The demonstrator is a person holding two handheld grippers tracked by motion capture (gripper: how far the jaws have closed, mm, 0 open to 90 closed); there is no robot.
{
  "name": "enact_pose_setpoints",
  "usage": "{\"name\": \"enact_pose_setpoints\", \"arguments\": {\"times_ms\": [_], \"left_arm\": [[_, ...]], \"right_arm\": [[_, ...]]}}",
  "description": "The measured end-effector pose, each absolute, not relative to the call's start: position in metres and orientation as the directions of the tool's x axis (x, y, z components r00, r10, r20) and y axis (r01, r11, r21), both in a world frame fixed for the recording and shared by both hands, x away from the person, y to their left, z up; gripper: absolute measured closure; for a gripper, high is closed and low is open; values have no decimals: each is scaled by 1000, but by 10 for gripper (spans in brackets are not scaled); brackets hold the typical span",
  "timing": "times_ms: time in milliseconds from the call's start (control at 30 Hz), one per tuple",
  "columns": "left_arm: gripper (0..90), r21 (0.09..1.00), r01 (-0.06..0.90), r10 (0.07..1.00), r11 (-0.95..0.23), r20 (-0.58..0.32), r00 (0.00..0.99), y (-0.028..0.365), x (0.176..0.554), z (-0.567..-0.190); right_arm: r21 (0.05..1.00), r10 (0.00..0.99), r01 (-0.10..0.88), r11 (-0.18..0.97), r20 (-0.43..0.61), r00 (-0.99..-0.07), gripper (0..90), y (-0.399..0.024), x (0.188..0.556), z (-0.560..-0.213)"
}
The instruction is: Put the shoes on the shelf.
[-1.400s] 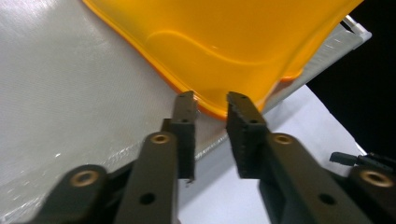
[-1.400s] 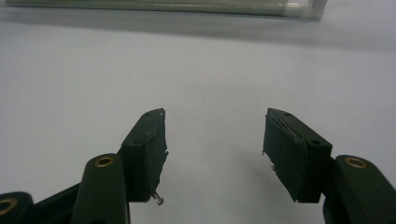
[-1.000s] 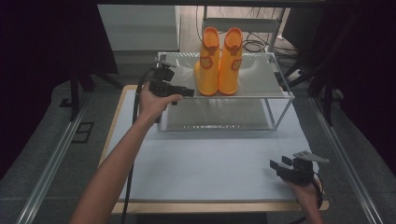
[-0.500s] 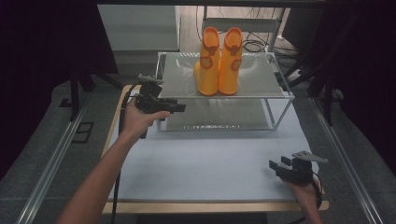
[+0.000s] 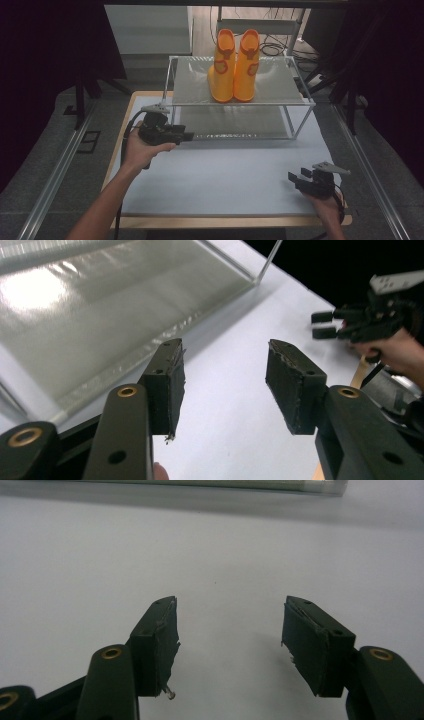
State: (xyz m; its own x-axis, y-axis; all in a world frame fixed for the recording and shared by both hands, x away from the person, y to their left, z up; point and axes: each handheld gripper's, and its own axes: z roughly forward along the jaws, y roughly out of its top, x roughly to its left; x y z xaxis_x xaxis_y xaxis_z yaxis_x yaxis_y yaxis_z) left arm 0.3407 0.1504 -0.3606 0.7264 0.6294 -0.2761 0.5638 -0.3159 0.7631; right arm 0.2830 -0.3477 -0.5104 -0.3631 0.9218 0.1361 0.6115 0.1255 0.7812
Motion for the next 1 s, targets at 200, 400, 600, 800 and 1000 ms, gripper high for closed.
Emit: {"name": "enact_pose_setpoints", "arguments": {"times_ms": [200,400,600,800,1000], "left_arm": [[491,755,564,626,-333,-270,732,156,326,-383],[485,745,584,635,-322,-288,717,162,317,-406],[479,731,602,644,-323,-296,706,165,315,-418],[475,728,607,650,-320,-298,700,166,318,-418],[467,729,607,651,-315,-300,697,165,318,-419]], "right_arm": [[781,922,612,125,136,-362,388,-349,283,-510],[779,921,613,132,132,-366,388,-347,283,-512],[779,921,614,130,135,-365,388,-346,283,-512],[781,921,610,133,130,-366,388,-346,283,-511],[787,922,603,132,126,-367,388,-346,283,-510]]}}
